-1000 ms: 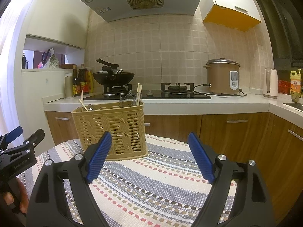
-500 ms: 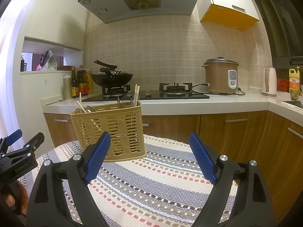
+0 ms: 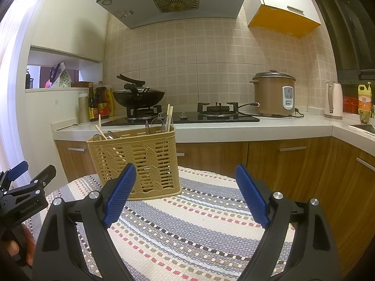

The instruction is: Organize utensils

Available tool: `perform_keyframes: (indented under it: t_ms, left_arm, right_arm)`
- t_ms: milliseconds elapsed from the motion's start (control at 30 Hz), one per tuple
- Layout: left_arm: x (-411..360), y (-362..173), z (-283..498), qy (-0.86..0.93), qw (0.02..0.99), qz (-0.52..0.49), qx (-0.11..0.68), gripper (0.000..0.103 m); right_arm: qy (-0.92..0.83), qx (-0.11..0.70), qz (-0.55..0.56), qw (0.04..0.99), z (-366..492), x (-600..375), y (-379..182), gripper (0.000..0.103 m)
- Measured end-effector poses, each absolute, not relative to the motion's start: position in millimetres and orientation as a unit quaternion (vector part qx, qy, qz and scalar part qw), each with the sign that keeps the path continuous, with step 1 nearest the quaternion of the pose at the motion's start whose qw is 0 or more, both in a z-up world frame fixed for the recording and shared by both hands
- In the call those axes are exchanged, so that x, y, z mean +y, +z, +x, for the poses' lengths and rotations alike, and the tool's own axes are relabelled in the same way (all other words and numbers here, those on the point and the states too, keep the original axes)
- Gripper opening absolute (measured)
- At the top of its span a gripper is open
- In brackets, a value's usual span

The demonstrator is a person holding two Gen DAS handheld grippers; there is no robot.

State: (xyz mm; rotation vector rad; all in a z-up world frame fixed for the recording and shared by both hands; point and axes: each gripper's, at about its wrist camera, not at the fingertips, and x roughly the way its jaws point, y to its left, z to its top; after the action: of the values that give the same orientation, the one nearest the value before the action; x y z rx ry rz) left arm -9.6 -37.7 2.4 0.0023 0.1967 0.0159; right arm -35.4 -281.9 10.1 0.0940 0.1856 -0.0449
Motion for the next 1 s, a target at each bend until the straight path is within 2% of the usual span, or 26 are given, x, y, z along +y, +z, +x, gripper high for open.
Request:
perform_keyframes:
  t_ms: [1000]
  left_arm:
    - [-39.2, -0.6, -6.7, 0.005, 0.995, 0.0, 0.104, 0.095]
  right_arm:
    - [-0.023, 0.101, 0.041, 0.994, -34.0, -276.7, 7.2, 0.086]
